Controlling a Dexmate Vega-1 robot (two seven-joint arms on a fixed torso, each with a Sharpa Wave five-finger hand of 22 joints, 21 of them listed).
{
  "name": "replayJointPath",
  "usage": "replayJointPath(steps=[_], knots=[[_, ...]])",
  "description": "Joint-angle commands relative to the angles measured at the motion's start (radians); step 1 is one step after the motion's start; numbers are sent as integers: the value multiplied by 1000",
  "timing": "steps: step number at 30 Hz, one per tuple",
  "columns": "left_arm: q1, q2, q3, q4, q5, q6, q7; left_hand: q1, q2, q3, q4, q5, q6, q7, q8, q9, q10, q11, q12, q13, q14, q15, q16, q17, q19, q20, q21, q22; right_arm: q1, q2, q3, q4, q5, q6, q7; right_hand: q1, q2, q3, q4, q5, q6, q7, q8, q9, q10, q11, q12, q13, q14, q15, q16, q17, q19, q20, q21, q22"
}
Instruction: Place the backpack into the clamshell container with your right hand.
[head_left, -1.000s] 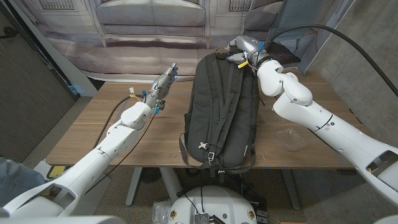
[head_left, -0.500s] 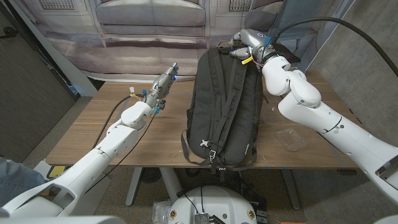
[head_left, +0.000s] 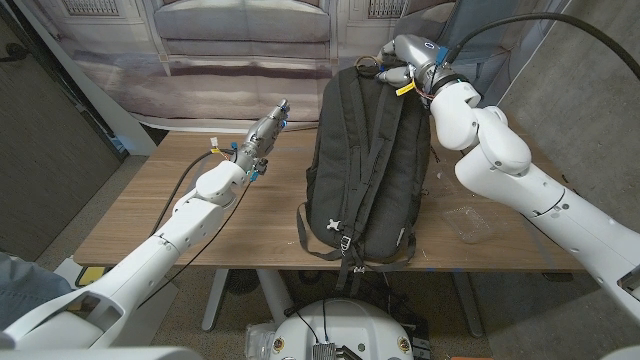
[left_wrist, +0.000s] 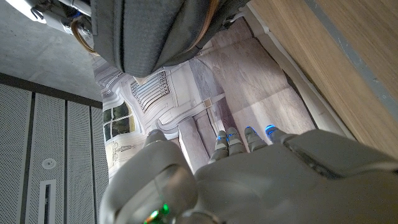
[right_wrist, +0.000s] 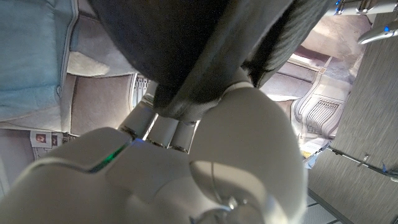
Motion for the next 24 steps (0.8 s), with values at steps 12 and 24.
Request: replayJointPath(steps=[12,24], knots=[[-26,-15,10,29,5,-9,-13,4,7,-5,1,-3,7,6,1,3,-3,0,4,3,-3,-1,-1,2,-26,3,3,4,24,-101,87,-175,93,-168,103,55,57,25,13,5,6,-4,2,9,30,-21,-10,12,19,-47,-7,4,-11,-134,17,-10],[-35,-22,17,36,4,-12,-25,4,8,-6,1,-3,6,5,0,3,-1,-1,5,3,-3,-2,-1,2,-27,2,3,4,25,-165,132,-252,172,-242,97,55,58,28,13,5,4,-4,-3,11,31,-23,-21,14,21,-47,-13,5,-15,-134,26,-19]])
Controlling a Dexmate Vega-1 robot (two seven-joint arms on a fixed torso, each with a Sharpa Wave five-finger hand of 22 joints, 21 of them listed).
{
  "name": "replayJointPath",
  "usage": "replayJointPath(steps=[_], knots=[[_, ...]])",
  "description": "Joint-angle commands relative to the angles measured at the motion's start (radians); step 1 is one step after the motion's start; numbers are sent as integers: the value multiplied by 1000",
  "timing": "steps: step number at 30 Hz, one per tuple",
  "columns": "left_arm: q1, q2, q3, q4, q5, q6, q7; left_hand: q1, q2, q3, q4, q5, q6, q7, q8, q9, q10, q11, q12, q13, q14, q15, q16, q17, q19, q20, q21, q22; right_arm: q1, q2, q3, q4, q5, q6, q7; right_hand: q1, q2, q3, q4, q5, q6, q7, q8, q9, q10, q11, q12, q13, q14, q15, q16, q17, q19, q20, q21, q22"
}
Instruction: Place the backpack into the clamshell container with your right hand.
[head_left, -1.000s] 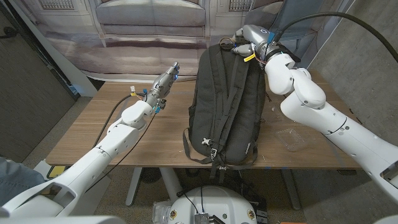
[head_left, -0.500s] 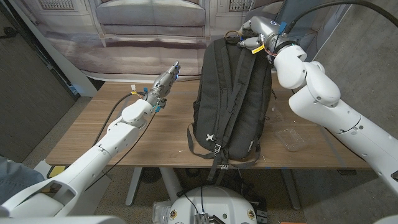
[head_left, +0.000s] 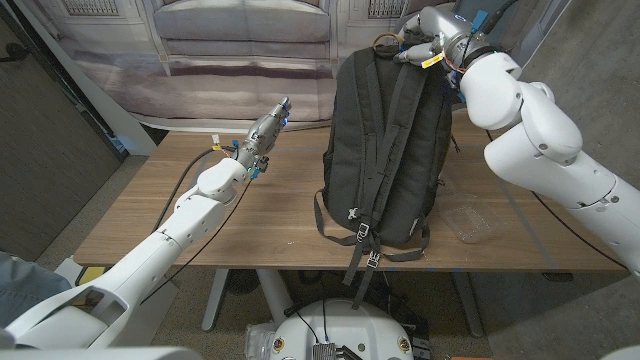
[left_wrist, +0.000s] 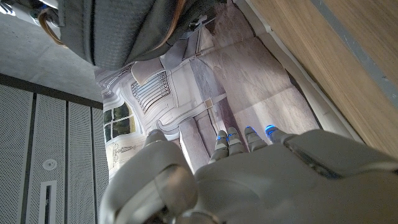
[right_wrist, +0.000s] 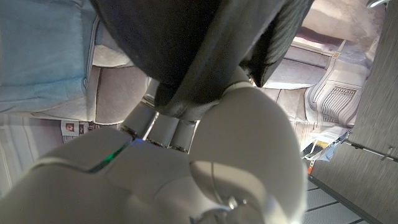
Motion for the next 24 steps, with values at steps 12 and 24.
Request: replayJointPath(steps=[12,24], knots=[[-1,-3,5,0,-1,-5,-8,5,9,-8,2,-4,5,5,0,3,-2,0,4,3,-4,-1,-1,2,-27,4,3,4,39,-113,29,-123,113,-141,-27,54,57,27,12,8,4,-6,2,8,25,-15,-11,10,24,-47,-4,5,-3,-134,19,-9],[-5,-3,9,-9,2,3,-7,6,10,-9,2,-4,6,5,0,3,-1,-3,5,3,-3,-2,0,2,-28,3,3,4,89,-160,63,-168,226,-218,-50,53,58,30,13,9,5,-6,-2,10,30,-16,-18,14,26,-47,-8,8,-4,-133,27,-20]])
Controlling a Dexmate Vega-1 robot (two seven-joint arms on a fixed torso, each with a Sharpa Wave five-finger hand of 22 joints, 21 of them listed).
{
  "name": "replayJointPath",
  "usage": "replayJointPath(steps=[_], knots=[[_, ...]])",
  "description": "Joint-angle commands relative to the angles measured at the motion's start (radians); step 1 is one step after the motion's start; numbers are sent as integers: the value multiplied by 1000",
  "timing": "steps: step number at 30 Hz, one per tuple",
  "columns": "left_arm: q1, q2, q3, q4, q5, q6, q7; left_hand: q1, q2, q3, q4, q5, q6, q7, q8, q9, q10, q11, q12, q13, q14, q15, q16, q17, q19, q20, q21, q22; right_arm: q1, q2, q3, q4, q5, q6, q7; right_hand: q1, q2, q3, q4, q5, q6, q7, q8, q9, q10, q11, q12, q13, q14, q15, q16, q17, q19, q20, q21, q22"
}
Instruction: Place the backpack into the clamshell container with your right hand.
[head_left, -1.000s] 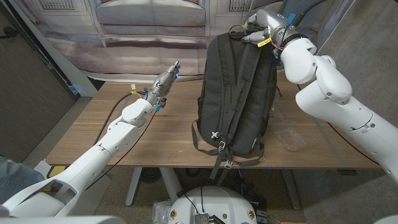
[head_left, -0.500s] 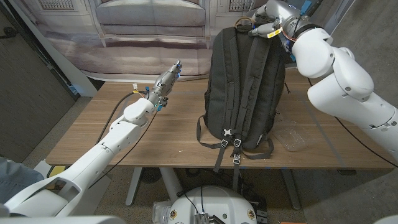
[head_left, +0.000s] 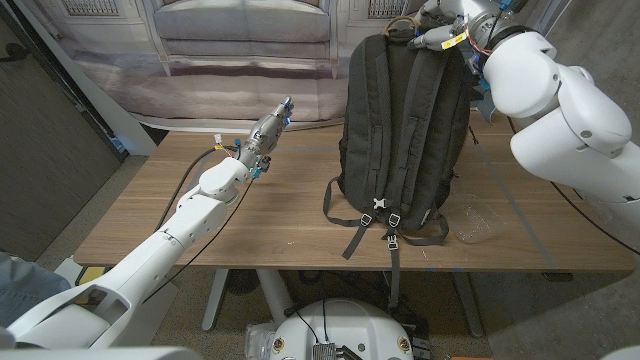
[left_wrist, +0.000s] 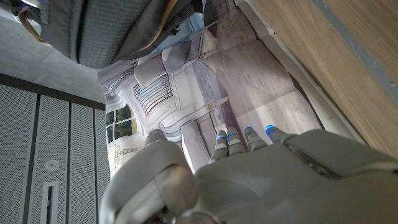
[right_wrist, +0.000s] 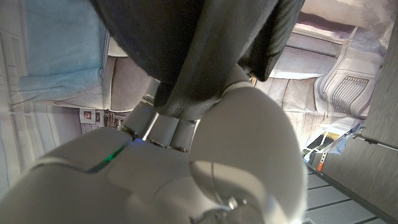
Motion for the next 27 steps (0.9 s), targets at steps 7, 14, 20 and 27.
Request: replayJointPath(steps=[7,14,20,27], knots=[[-4,1,8,-23,7,21,9,2,7,-10,2,-4,6,5,0,3,-2,-1,4,3,-3,-1,-1,2,-27,3,4,4,60,-81,45,-64,176,-123,-67,52,59,32,12,5,4,-1,1,4,23,-15,-12,11,22,-44,-5,3,-6,-133,12,-7],[0,5,9,-38,13,32,20,3,8,-10,2,-4,5,6,0,3,-1,1,5,3,-3,-2,-1,2,-28,4,4,4,30,-104,127,-70,267,-126,-113,52,59,33,12,5,4,-3,-1,6,27,-13,-16,11,23,-44,-8,5,-8,-133,17,-12],[0,6,11,-43,16,38,24,3,9,-11,2,-5,7,6,1,3,-2,1,4,3,-4,-1,-1,2,-27,3,4,4,10,-125,188,-78,337,-135,-152,51,59,34,13,5,3,-4,-3,8,26,-12,-18,17,23,-45,-9,8,-10,-133,21,-18],[-6,2,14,-33,16,33,16,4,9,-12,2,-5,7,5,0,3,-1,-1,5,3,-4,-1,-1,2,-28,4,4,4,24,-150,226,-91,416,-161,-178,50,59,36,13,6,2,-4,-5,12,27,-13,-24,19,21,-45,-13,9,-14,-133,24,-25]])
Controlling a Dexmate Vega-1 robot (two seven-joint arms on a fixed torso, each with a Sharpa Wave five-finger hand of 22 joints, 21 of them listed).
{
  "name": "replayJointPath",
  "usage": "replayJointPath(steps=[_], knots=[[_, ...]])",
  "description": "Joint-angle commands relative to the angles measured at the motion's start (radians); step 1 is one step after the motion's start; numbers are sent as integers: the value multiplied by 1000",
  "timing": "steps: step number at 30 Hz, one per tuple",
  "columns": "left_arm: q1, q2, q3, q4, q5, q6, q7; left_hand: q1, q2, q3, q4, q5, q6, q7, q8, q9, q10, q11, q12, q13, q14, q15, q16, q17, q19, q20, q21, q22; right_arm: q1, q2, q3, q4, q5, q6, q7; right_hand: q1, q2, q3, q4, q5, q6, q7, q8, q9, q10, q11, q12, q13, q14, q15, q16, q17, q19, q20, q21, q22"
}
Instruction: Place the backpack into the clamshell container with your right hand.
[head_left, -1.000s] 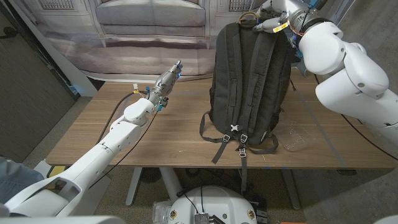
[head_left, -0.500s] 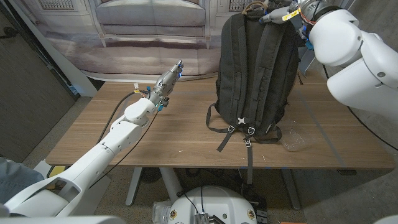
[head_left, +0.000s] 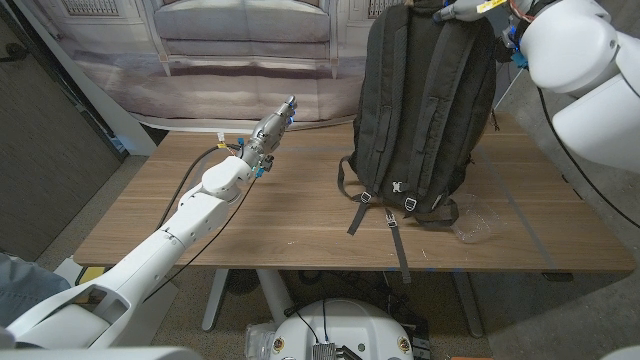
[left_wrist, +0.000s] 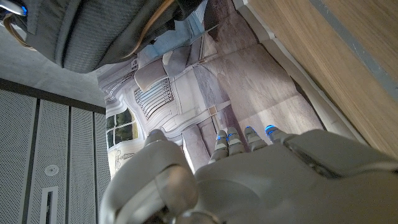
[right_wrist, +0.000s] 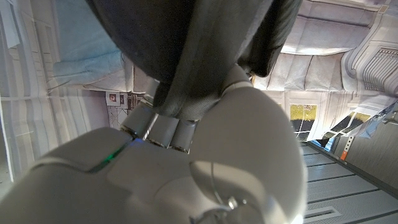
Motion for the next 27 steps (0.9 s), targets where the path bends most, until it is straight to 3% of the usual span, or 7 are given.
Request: replayJointPath(steps=[1,9,21,27], knots=[[-6,-3,4,4,2,3,-2,4,9,-3,1,-5,6,5,0,3,-3,0,4,3,-4,-1,-1,2,-27,3,4,4,0,-41,91,-20,143,-36,-56,48,61,36,13,5,2,-5,1,3,21,-20,-7,2,18,-48,-5,2,-7,-133,12,-4],[-14,-4,3,13,-1,0,-11,4,10,-4,2,-5,6,6,0,3,-2,0,4,3,-4,-2,0,2,-28,4,4,4,-22,-52,186,-20,259,-28,-70,46,61,37,14,5,0,-7,-2,6,19,-18,-10,10,19,-48,-7,6,-11,-132,17,-11],[-28,-11,7,31,1,-10,-23,5,11,-5,2,-6,6,6,0,3,-3,1,4,3,-4,-1,-1,2,-28,4,4,4,-104,-80,341,-53,381,-42,-112,41,63,38,17,6,0,-8,-5,11,17,-20,-21,11,17,-48,-11,10,-17,-132,22,-21],[-42,-20,15,47,0,-13,-38,5,12,-6,2,-6,7,7,0,3,-3,2,4,3,-4,-1,-1,2,-29,4,4,4,-195,-84,465,-64,414,-38,-112,41,63,39,16,6,1,-10,-8,10,19,-24,-24,14,16,-48,-14,10,-19,-133,27,-25]])
